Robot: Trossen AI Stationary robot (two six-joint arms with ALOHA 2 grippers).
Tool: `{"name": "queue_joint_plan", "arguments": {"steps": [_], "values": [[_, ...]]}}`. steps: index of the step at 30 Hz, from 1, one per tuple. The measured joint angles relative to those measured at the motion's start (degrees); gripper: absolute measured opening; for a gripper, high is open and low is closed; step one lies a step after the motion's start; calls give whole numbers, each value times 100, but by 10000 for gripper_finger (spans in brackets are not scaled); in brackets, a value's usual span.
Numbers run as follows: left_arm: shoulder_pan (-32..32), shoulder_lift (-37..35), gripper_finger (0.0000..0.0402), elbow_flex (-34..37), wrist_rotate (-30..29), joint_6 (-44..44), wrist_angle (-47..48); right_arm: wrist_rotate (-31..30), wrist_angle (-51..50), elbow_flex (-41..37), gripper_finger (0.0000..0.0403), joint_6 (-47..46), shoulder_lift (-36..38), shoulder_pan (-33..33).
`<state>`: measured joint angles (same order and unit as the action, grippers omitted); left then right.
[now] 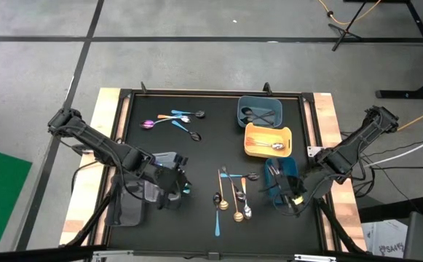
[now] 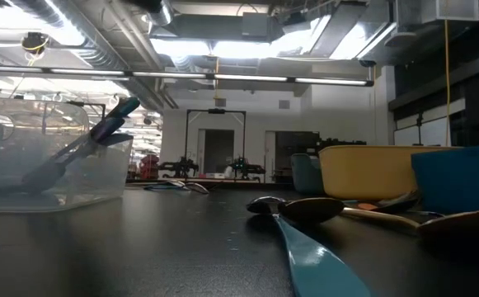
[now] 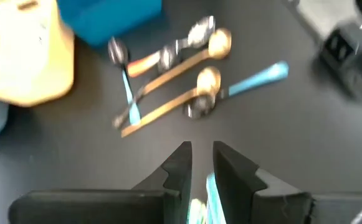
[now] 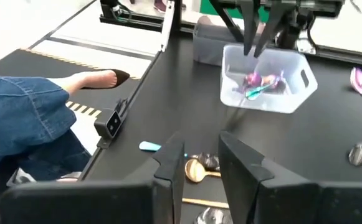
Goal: Sort silverware by color (type)
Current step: Put the light blue spoon into the black bin
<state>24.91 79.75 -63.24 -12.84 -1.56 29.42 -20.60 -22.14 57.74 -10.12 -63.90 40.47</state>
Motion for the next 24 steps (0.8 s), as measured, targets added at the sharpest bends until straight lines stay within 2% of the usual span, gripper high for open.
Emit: {"name": "queue_joint_plan", "arguments": {"steps": [10,13,19,24], "values": [[0,0,59,-2,-353,-4,-1501,2,645,-1,85,-3,-514,-4],[0,0,59,-2,-464,-4,-1609,-58,806,1,85,-288,-798,-7],[-2,0,59,-2,-470,-4,-1617,-428,830,-1,85,-1597,-1174,-471],[-2,0,59,-2,-470,-4,-1617,-115,672,-1,85,-1663,-1441,-1057]]}}
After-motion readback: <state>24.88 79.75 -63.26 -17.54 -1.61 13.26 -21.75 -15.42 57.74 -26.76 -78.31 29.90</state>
